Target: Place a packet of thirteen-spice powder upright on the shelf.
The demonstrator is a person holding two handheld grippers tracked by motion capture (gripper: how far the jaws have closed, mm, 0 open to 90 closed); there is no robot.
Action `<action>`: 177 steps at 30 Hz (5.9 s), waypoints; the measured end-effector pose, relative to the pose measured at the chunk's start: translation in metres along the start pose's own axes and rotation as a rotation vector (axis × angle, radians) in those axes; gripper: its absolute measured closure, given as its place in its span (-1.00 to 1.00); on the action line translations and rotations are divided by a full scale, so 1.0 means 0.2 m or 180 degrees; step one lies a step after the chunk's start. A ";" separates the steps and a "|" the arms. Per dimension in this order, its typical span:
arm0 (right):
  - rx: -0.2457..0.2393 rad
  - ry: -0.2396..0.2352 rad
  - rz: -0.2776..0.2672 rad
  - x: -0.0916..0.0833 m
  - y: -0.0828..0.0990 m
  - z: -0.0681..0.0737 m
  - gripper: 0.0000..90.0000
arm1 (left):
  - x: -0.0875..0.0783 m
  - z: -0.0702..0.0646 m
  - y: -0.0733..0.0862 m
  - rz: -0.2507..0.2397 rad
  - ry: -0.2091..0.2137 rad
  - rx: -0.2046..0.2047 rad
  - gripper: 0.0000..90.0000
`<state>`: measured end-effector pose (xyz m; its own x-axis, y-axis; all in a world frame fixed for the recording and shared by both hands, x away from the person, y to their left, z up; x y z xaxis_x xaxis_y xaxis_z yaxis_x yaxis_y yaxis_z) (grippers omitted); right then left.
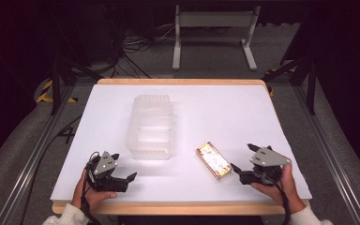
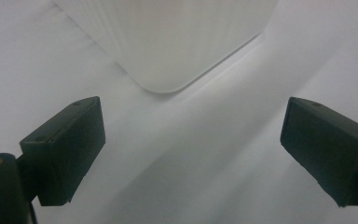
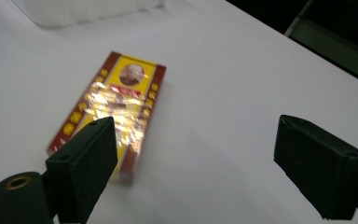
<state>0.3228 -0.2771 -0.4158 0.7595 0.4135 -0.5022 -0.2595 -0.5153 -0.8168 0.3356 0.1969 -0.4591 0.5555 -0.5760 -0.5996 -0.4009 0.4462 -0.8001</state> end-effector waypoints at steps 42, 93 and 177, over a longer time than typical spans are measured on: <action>0.0274 -0.0298 0.0470 0.13 0.02 0.03 -0.63 | 0.01 -0.01 0.01 0.0050 0.0006 0.0080 -0.84; 0.0340 -0.0500 0.1284 0.64 -0.33 0.19 -0.61 | 0.03 -0.02 0.01 0.0112 0.0077 0.0095 -0.84; 0.0890 -0.0240 -0.0571 0.78 -1.18 0.40 -0.28 | 0.03 -0.01 0.02 0.0097 0.0137 0.0092 -0.84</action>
<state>0.4547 -0.0303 -0.3254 0.7642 0.5387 -0.3546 -0.2873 -0.2078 -0.9350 0.3345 0.1942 -0.4661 0.5114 -0.5905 -0.6244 -0.3956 0.4832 -0.7810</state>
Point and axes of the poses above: each handheld gripper's, and its own axes: x roughly forward along the jaws, y roughly out of its underside, z roughly to its left, the point moved 2 cm from there along x, roughly forward along the jaws, and after that the axes turned 2 degrees about y, right-handed, at the moved point
